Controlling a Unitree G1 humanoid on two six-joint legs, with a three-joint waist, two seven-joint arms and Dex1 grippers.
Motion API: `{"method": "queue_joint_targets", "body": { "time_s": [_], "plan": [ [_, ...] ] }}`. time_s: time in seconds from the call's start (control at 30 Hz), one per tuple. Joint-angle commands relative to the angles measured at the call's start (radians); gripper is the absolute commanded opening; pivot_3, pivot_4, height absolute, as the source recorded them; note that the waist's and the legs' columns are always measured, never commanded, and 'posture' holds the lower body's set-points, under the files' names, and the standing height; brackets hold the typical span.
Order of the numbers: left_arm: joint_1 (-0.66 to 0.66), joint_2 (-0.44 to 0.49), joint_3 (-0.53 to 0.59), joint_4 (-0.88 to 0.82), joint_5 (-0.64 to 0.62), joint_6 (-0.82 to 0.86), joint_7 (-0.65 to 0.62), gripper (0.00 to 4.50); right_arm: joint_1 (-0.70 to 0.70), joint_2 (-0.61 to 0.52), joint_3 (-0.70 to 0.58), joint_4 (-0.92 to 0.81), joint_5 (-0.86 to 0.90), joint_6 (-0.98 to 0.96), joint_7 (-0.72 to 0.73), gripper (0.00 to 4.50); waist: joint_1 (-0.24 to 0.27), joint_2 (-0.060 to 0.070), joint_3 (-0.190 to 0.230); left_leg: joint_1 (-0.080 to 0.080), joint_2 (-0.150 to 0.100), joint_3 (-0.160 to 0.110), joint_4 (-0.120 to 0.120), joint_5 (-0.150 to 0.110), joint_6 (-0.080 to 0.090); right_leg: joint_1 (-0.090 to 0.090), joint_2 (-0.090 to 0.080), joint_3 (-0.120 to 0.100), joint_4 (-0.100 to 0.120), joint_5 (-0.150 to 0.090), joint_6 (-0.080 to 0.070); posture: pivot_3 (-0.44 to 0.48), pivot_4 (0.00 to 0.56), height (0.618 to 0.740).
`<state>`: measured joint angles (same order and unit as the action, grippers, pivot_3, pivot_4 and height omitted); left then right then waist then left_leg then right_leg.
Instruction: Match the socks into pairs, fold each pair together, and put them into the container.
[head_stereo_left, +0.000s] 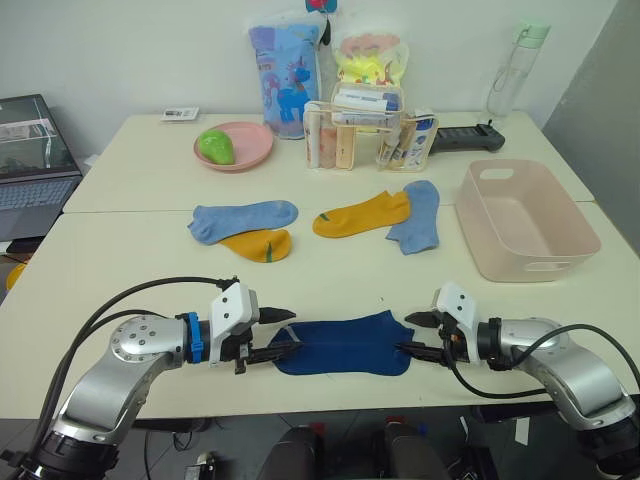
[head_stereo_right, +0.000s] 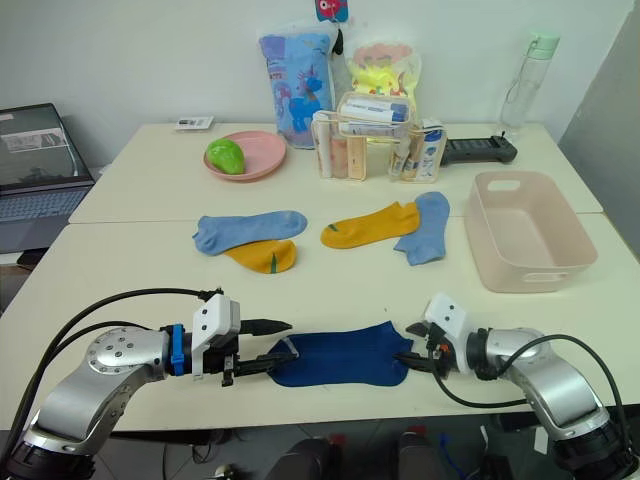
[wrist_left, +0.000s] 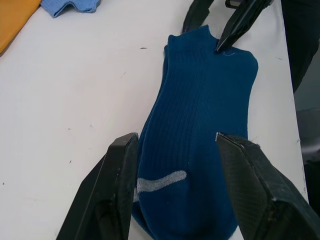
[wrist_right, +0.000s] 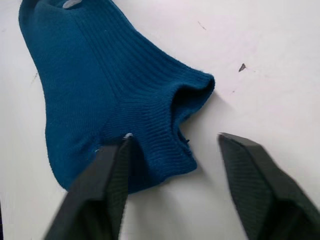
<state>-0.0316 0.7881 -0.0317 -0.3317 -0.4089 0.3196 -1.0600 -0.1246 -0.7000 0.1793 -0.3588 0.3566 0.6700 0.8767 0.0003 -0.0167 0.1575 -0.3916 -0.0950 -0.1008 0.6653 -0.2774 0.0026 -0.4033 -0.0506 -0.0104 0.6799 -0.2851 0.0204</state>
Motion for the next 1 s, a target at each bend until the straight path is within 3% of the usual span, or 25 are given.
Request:
{"method": "queue_joint_targets", "body": {
  "time_s": [0.03,0.17,0.23,0.3,0.53,0.57,0.73,1.0],
  "plan": [
    [-0.017,-0.007,0.004,-0.032,0.001,-0.016,0.003,2.56,-0.008,0.008,-0.016,-0.019,0.046,0.036,0.017,1.46,0.000,0.000,0.000,0.000,0.000,0.000,0.000,0.000,0.000,0.000,0.000,0.000,0.000,0.000,0.000,0.000,0.150,0.740],
    [-0.052,-0.028,-0.021,-0.024,0.013,-0.028,0.005,2.56,-0.022,0.003,-0.054,-0.017,0.086,0.088,0.010,0.03,0.000,0.000,0.000,0.000,0.000,0.000,0.000,0.000,0.000,0.000,0.000,0.000,0.000,0.000,0.000,0.000,0.150,0.740],
    [-0.085,-0.053,-0.052,-0.013,0.020,-0.034,-0.001,2.56,-0.032,-0.005,-0.083,-0.009,0.110,0.116,0.009,0.01,0.001,0.000,0.000,0.000,0.000,0.000,0.000,0.000,0.000,0.000,0.000,0.000,0.000,0.000,0.000,0.000,0.150,0.740],
    [-0.120,-0.078,-0.089,0.010,0.043,-0.060,-0.014,2.18,-0.045,-0.026,-0.102,-0.002,0.122,0.128,0.024,0.00,0.003,0.000,0.000,0.000,0.000,0.000,0.001,0.000,0.000,0.000,0.000,0.000,0.000,0.000,0.000,0.000,0.150,0.740],
    [-0.274,-0.181,-0.232,0.132,0.122,-0.082,-0.040,0.15,-0.082,-0.069,-0.151,0.018,0.183,0.215,0.040,0.00,0.002,0.000,0.000,0.000,-0.001,0.001,0.001,0.000,0.000,0.000,0.000,0.000,0.000,0.000,0.000,0.000,0.150,0.740],
    [-0.287,-0.194,-0.251,0.145,0.134,-0.085,-0.045,0.04,-0.082,-0.069,-0.155,0.016,0.192,0.229,0.037,0.00,0.002,0.000,0.000,-0.001,-0.001,0.000,0.001,0.000,0.000,0.000,0.000,0.000,0.000,0.000,0.000,0.000,0.150,0.740],
    [-0.310,-0.244,-0.337,0.230,0.222,-0.127,-0.041,0.04,-0.069,-0.056,-0.175,-0.029,0.245,0.295,0.011,0.00,0.000,0.000,0.000,-0.001,0.000,0.000,0.001,0.000,0.000,0.000,0.000,0.000,0.000,0.000,0.000,0.000,0.150,0.740],
    [-0.310,-0.234,-0.413,0.358,0.357,-0.167,-0.035,0.04,-0.083,-0.024,-0.271,-0.081,0.427,0.434,-0.019,0.00,0.002,0.000,0.000,-0.001,0.000,0.000,0.001,0.000,0.000,0.000,0.000,0.000,0.000,0.000,0.000,0.000,0.150,0.740]
  ]
}}
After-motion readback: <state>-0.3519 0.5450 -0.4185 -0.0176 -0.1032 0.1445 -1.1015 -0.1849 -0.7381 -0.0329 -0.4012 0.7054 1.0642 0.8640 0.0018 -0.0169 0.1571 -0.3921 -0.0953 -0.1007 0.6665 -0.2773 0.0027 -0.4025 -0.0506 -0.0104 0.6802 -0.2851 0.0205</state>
